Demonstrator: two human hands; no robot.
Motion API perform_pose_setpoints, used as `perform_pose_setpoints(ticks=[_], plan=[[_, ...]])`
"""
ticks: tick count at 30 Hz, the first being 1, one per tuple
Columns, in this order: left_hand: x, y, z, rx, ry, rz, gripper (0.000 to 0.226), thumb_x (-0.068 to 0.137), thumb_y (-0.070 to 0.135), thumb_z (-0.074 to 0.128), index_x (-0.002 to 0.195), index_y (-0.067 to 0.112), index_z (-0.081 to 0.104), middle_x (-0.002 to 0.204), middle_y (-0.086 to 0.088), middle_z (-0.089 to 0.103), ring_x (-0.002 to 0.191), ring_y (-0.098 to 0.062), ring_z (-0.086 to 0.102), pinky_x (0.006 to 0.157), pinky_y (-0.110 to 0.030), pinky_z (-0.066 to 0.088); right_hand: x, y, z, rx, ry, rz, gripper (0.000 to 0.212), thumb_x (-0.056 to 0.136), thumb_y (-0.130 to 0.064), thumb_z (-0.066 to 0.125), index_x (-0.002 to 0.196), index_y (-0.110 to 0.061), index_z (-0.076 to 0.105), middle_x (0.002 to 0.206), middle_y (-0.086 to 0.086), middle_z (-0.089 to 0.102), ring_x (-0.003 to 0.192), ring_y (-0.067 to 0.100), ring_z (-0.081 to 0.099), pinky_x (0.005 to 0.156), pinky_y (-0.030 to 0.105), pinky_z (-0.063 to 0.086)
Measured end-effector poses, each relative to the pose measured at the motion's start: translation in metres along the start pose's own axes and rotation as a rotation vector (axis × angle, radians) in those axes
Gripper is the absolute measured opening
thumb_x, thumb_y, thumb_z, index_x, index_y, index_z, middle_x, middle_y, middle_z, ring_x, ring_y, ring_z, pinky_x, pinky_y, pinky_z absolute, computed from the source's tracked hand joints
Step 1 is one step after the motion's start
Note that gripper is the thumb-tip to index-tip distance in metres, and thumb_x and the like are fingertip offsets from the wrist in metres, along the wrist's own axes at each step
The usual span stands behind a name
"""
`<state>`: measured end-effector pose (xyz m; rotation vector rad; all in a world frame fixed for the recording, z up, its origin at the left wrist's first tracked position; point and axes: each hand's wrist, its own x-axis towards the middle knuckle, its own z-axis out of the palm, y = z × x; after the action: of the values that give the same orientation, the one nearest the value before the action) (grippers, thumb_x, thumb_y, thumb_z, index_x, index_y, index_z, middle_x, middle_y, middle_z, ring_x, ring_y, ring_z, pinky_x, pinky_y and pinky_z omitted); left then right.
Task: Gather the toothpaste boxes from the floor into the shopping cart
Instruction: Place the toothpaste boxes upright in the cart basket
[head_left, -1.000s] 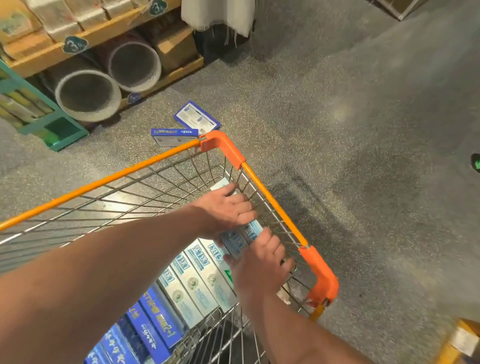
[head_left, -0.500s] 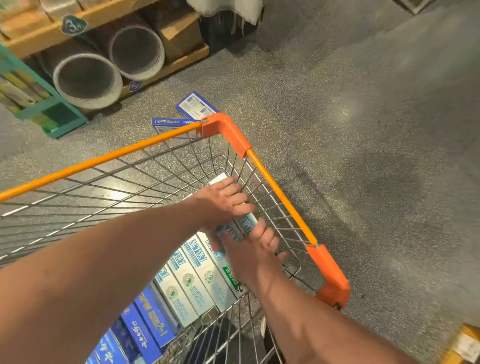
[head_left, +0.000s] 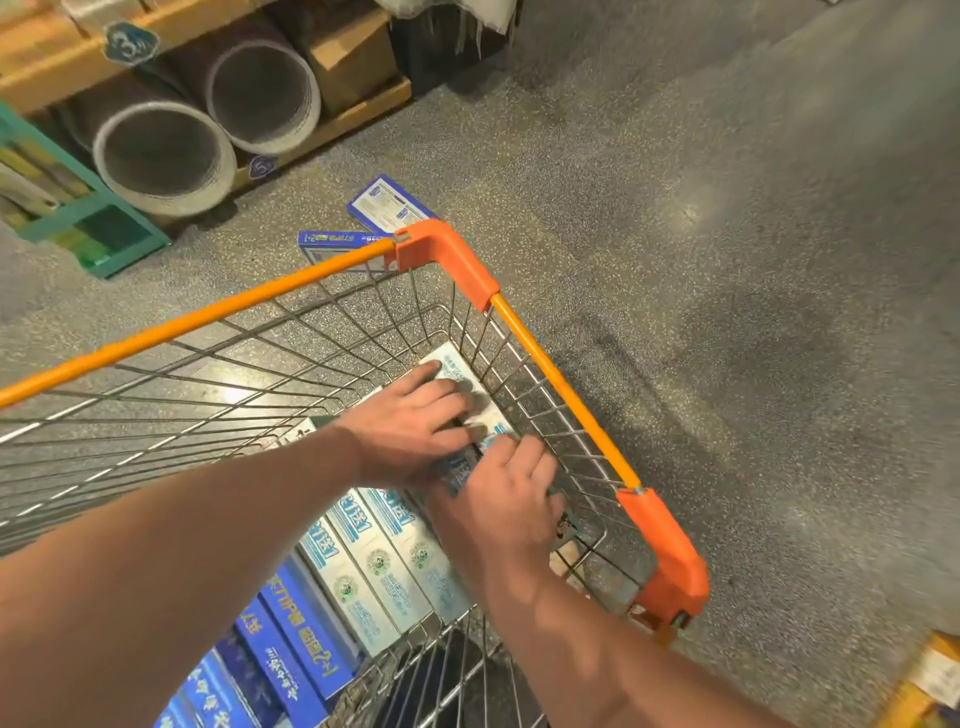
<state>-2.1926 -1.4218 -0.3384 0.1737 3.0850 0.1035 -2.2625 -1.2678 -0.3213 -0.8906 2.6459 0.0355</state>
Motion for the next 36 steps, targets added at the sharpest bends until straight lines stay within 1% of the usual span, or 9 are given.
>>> perform_pose_setpoints(ticks=[5,14,17,20,23,25,30,33,36], plan=[[0.008,-0.005,-0.007,0.034,0.005,0.137,0.035,0.078,0.047,0.08,0.093,0.018,0.065,0.092,-0.001,0.061,0.092,-0.025,0.06,0.095,-0.044,0.042,-0.003,0.003,0.002,-0.095,-0.035,-0.142,0.06,0.047,-0.037,0.091,0.087,-0.021,0.049,0.078,-0.004,0.055,0.064,0.016,0.056,0.04,0.034,0.046],[0.006,-0.021,-0.028,-0.019,-0.067,0.106,0.046,0.077,0.054,0.078,0.102,0.018,0.065,0.098,0.0,0.06,0.092,-0.024,0.057,0.084,-0.042,0.049,-0.005,0.001,-0.007,-0.065,-0.112,-0.258,0.056,0.087,-0.03,0.075,0.128,-0.004,0.046,0.124,0.011,0.05,0.116,0.028,0.05,0.1,0.035,0.045],[0.008,-0.022,-0.019,-0.037,-0.064,0.037,0.057,0.072,0.05,0.082,0.119,0.02,0.068,0.114,-0.001,0.063,0.109,-0.029,0.059,0.098,-0.048,0.049,0.005,-0.002,-0.003,-0.095,-0.043,-0.193,0.056,0.07,-0.046,0.084,0.109,-0.019,0.055,0.105,-0.002,0.058,0.094,0.011,0.057,0.077,0.017,0.046],[0.004,-0.022,-0.01,-0.063,-0.168,-0.04,0.073,0.081,0.056,0.068,0.148,0.031,0.051,0.148,0.002,0.053,0.139,-0.032,0.045,0.121,-0.052,0.026,0.014,-0.011,-0.013,-0.118,-0.07,-0.116,0.054,0.042,-0.051,0.089,0.082,-0.031,0.059,0.079,-0.012,0.053,0.063,0.002,0.053,0.048,0.015,0.026],[0.002,-0.015,-0.002,-0.057,-0.297,-0.089,0.075,0.096,0.07,0.024,0.162,0.038,0.005,0.17,0.01,0.009,0.158,-0.024,-0.004,0.123,-0.049,-0.015,0.005,-0.007,-0.016,-0.126,-0.145,-0.106,0.063,0.051,-0.03,0.098,0.101,-0.01,0.064,0.091,0.01,0.063,0.077,0.024,0.067,0.041,0.027,0.031],[0.007,-0.012,-0.002,-0.088,-0.312,-0.123,0.072,0.096,0.069,0.007,0.162,0.04,-0.002,0.17,0.013,-0.004,0.154,-0.019,-0.021,0.12,-0.047,-0.024,0.007,-0.007,-0.022,-0.064,-0.081,-0.089,0.067,0.036,-0.021,0.101,0.091,-0.007,0.065,0.083,0.014,0.063,0.071,0.031,0.066,0.034,0.028,0.038],[0.012,-0.008,-0.006,-0.126,-0.395,-0.154,0.063,0.104,0.064,0.011,0.161,0.041,-0.003,0.168,0.015,-0.014,0.152,-0.018,-0.027,0.12,-0.05,-0.022,0.02,0.005,-0.019,-0.15,-0.315,-0.124,0.076,0.085,-0.043,0.079,0.138,-0.012,0.034,0.137,0.012,0.045,0.126,0.028,0.047,0.08,0.039,0.054],[0.012,-0.003,-0.01,-0.105,-0.424,-0.174,0.063,0.105,0.062,0.014,0.162,0.039,-0.001,0.168,0.015,-0.014,0.154,-0.019,-0.022,0.122,-0.051,-0.018,0.027,0.01,-0.025,-0.084,-0.359,-0.081,0.089,0.082,-0.062,0.074,0.142,-0.012,0.031,0.14,0.012,0.044,0.128,0.028,0.047,0.082,0.042,0.052],[0.01,0.001,-0.021,-0.159,-0.388,-0.217,0.063,0.106,0.059,0.018,0.163,0.034,0.008,0.17,0.013,-0.001,0.156,-0.017,-0.012,0.124,-0.049,-0.012,0.023,0.02,-0.033,-0.083,-0.375,-0.097,0.072,0.089,-0.059,0.067,0.136,-0.013,0.038,0.135,0.009,0.049,0.124,0.027,0.051,0.085,0.04,0.051]])
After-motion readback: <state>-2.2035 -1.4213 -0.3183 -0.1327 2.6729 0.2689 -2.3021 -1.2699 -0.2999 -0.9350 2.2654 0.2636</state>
